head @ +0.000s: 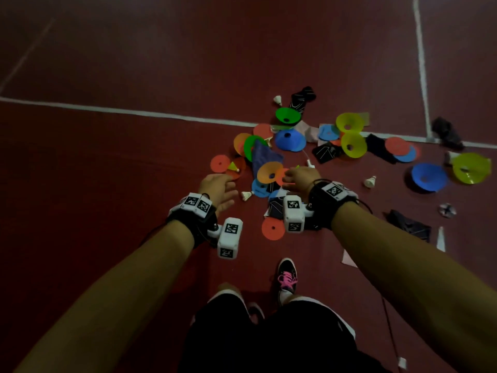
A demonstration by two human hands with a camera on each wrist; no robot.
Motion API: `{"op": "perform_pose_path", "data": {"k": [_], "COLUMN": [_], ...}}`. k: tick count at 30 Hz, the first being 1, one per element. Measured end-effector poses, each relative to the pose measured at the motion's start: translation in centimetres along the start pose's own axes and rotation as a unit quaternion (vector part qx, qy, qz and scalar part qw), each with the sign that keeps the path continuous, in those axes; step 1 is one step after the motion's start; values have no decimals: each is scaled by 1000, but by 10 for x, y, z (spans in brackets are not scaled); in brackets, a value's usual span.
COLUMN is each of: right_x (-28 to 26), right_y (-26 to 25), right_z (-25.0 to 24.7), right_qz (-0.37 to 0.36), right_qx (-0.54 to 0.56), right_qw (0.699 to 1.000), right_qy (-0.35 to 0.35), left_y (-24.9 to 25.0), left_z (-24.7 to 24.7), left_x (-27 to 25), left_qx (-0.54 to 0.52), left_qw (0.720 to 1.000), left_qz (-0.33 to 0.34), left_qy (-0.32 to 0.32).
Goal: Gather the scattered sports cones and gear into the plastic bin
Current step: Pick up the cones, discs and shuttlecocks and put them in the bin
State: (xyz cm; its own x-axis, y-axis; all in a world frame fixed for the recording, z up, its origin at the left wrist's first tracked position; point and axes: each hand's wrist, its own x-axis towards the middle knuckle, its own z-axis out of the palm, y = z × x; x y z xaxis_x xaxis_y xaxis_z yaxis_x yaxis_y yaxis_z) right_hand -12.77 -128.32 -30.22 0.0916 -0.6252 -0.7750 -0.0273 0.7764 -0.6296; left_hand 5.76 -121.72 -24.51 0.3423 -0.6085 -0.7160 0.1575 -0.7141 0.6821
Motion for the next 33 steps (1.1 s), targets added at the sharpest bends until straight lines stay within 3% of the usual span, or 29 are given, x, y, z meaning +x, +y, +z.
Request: {"op": "perform_pose_path", "data": {"k": [5,11,17,21,27,33], "right_x": [41,127,256,344,481,589], "right_y": [-27,30,137,211,322,421], "right_z": [21,19,30,28,23,25], "right_qz": [7,69,134,160,181,223], "right_qx": [-5,53,22,-32,-49,-82], "right_qw": [999,986,975,966,955,934], "right_qy": [31,144,175,198,231,266], "left_y": [29,9,-68,-154,-248,-294], "left_z": [13,38,69,96,135,171], "left_x": [79,192,308,391,496,567], "left_qx": [-18,51,69,121,98,136], "left_qw": [999,993,991,985,984,975], "left_qz": [-18,-38,-37,-33,-50,-19], "left_qy": [-32,-95,-112,-117,-138,-172]}}
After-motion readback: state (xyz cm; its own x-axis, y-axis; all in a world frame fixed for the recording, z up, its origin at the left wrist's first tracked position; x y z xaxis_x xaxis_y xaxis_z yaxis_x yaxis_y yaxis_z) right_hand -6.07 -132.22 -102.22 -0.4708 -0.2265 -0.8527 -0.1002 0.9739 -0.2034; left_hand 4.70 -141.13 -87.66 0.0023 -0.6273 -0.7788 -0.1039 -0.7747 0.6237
